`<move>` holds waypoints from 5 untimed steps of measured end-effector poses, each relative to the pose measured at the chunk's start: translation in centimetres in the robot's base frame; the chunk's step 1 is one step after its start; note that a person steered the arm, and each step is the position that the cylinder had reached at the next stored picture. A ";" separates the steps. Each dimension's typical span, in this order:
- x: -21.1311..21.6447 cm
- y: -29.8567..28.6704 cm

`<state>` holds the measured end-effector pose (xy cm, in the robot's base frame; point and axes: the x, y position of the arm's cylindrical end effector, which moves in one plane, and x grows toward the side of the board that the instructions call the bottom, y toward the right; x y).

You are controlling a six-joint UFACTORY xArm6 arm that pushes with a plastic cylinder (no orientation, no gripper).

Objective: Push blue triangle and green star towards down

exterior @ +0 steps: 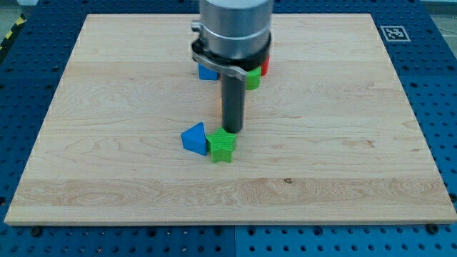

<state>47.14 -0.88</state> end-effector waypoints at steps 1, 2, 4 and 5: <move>1.2 0.2; 4.5 2.2; 3.5 6.2; 2.0 5.4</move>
<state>49.19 4.51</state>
